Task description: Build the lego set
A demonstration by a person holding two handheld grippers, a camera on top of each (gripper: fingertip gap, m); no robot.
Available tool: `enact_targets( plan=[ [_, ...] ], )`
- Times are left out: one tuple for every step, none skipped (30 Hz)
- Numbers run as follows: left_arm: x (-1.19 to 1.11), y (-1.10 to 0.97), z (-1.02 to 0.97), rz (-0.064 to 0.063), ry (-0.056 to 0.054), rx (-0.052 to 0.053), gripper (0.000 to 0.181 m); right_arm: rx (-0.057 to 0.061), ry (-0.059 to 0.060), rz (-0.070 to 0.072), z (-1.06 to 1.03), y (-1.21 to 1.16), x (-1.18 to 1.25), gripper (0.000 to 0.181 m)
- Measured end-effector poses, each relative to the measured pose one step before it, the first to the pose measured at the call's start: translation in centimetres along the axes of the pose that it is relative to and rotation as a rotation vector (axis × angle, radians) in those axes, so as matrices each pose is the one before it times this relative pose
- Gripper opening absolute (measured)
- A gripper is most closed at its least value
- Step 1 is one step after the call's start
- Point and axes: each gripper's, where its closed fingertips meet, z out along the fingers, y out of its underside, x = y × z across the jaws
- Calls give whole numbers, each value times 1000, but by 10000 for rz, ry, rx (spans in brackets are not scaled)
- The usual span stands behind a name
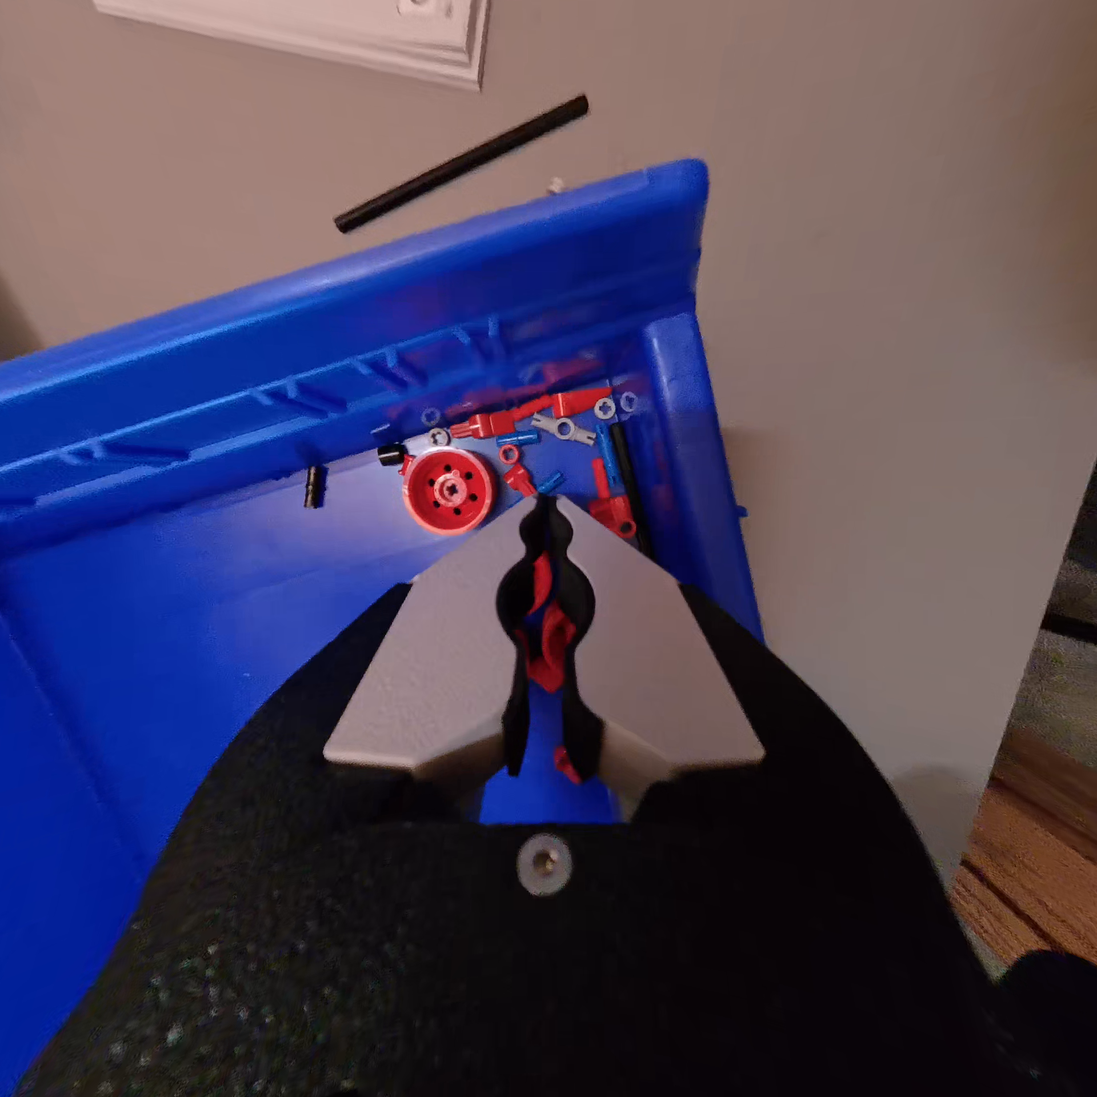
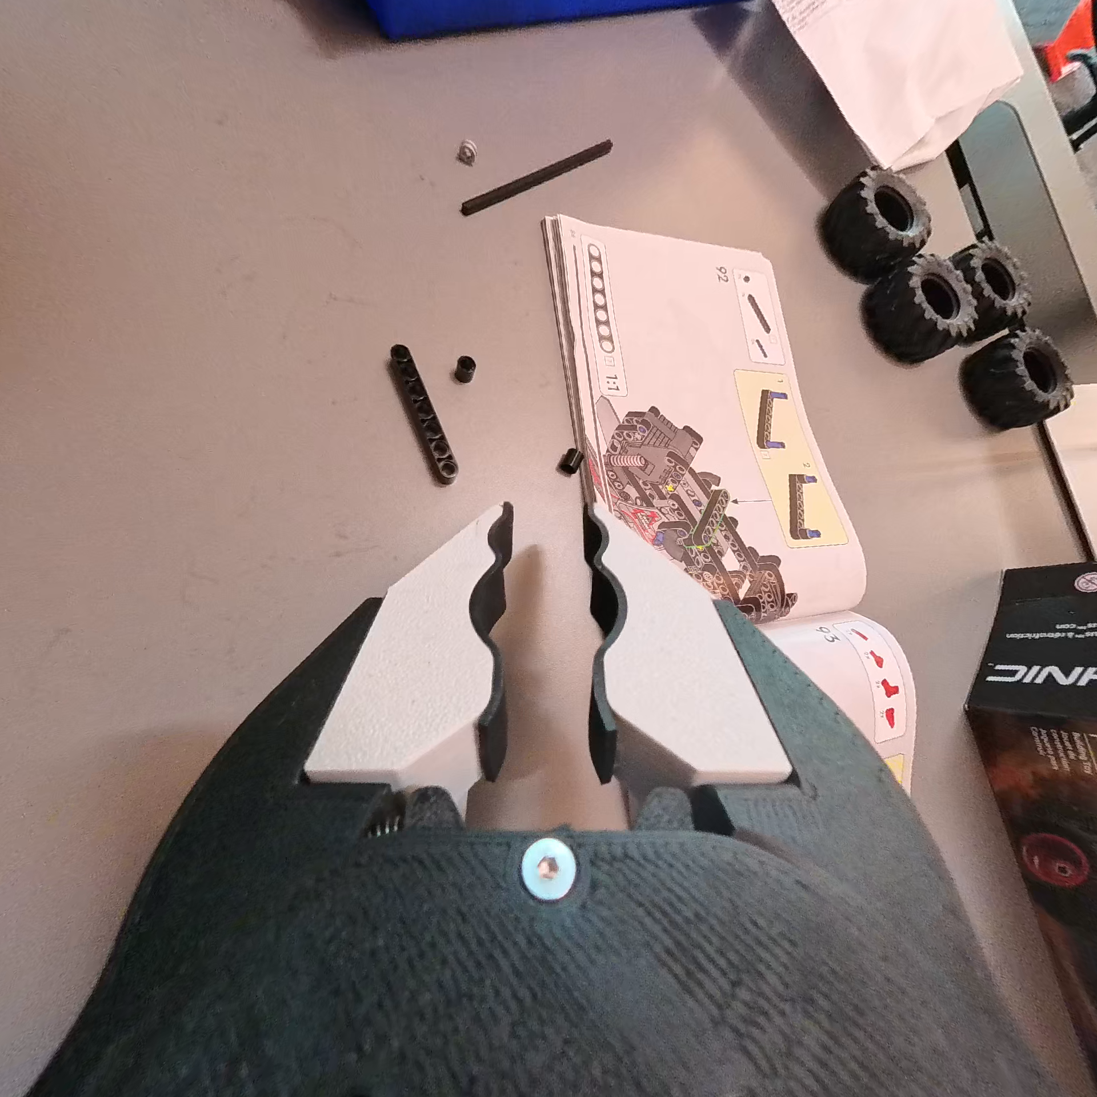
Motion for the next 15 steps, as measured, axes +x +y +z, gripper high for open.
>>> enact_targets(
  plan=[
    [-52, -24, -316, -54, -143, 100, 0, 33, 17, -15, -40, -39, -62, 23],
    [40, 154, -112, 22, -68, -18, 0, 46, 15, -8, 4, 4, -52, 23],
    [118, 192, 64, 92, -10, -44, 0, 32, -13, 17, 44, 59, -80, 22],
    [70, -9, 190, 167, -51, 37, 0, 1, -29, 31, 94, 139, -65, 22],
    [14, -198, 246, 239, -90, 66, 2, -25, -26, 22, 84, 156, -48, 22],
    [31, -134, 251, 259, -47, -33, 9, -48, -26, 6, 63, 150, -33, 22],
    [10, 82, 252, 203, 12, -196, 9, -43, -17, -15, 3, 78, -32, 22],
    [-77, 241, 291, 160, 10, -279, 9, -11, 1, -32, -59, -6, -9, 22],
    [-146, 373, 348, 188, 2, -295, 9, 32, 3, -26, -99, -69, -7, 22],
    [-131, 406, 377, 204, 24, -278, 9, 48, 18, 3, -116, -76, 0, 22],
    [-148, 269, 364, 173, 14, -175, 9, 24, 18, 19, -133, -22, 4, 22],
    [-352, 14, 262, 71, -116, -17, 10, -15, 23, 7, -128, 56, -23, 22],
    [-237, -184, 135, 3, -16, 104, 11, -7, 37, -2, -126, 79, -31, 22],
    [199, -144, 123, -44, 254, 91, 11, 15, 9, 14, -83, 74, -93, 22],
    [400, 26, 154, -104, 348, -23, 8, 7, -19, 31, -32, 95, -128, 22]
  ],
)
